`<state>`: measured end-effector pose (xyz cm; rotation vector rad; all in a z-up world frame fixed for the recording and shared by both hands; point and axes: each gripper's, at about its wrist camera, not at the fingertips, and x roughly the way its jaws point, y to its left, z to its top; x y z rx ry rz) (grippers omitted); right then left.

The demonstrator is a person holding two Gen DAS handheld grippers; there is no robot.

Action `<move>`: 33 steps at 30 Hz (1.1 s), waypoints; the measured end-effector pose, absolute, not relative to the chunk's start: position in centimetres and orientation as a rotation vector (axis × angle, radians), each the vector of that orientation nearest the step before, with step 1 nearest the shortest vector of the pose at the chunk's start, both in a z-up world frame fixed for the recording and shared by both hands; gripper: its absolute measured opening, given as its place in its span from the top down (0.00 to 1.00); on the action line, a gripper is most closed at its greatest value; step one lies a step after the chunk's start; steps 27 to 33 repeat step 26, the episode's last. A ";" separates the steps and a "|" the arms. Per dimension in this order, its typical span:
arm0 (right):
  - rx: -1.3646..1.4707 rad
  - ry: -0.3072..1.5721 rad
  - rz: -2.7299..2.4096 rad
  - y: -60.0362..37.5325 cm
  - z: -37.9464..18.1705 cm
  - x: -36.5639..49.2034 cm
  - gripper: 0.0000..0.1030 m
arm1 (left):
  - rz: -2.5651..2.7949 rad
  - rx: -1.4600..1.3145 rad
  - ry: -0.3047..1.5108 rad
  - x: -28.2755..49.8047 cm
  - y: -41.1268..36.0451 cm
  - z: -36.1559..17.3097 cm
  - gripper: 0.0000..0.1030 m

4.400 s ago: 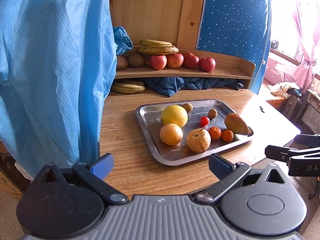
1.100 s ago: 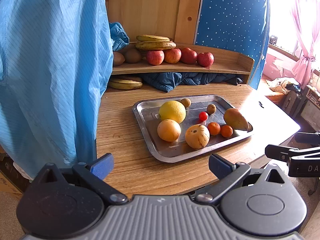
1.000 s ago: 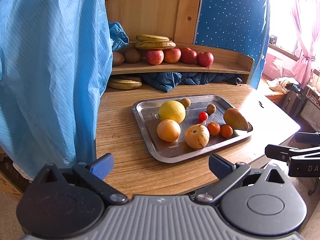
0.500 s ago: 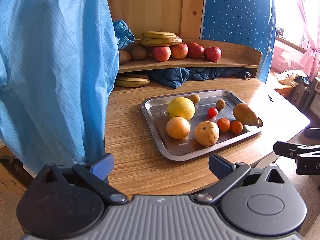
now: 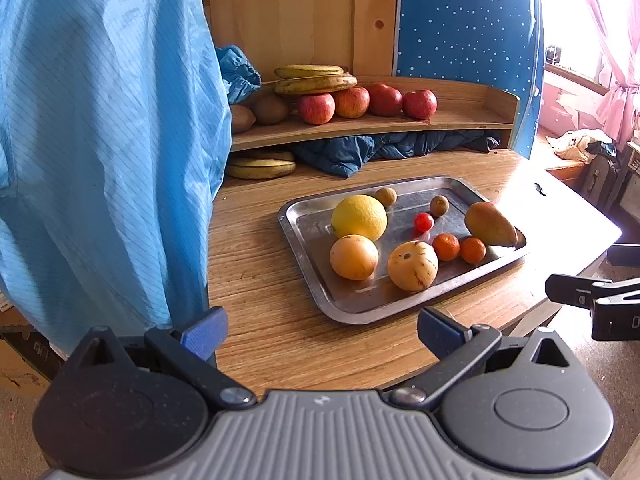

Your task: Organize fruits

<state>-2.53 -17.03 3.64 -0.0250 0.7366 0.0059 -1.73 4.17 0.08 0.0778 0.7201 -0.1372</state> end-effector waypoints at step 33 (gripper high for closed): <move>-0.025 0.752 0.013 -17.2 3.4 -1.3 0.01 | -0.106 0.109 0.751 -0.3 4.1 -0.4 0.00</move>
